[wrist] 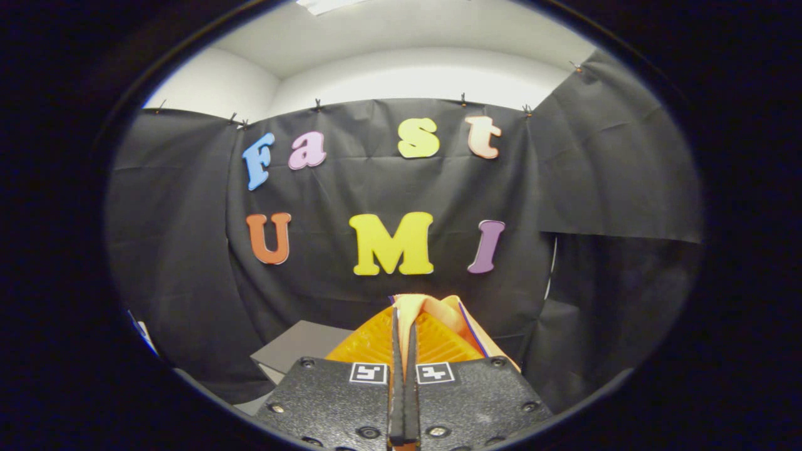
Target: Put the clothes into the washing machine and then close the washing machine lid.
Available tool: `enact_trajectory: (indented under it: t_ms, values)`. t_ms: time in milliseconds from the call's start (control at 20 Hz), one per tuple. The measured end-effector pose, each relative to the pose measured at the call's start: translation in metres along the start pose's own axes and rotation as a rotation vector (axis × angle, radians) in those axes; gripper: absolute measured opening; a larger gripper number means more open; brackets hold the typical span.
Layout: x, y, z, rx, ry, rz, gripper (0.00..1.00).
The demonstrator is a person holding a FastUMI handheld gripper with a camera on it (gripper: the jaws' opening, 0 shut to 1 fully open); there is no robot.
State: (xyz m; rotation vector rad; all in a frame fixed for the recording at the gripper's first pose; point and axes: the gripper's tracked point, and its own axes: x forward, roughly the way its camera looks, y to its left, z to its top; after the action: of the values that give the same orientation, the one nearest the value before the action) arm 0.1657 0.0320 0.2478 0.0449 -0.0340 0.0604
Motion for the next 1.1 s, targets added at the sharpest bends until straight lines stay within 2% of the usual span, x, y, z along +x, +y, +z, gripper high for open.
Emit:
enact_trajectory:
  t_ms: [250,550,850,1100]
  values:
    - [0.028,-0.059,-0.019,0.03,0.036,-0.027,0.04]
    - [0.102,-0.103,-0.054,0.086,0.113,-0.004,0.04]
    - [0.187,-0.122,-0.136,0.11,0.25,-0.006,0.04]
    - [0.235,-0.134,-0.214,0.135,0.394,-0.012,0.04]
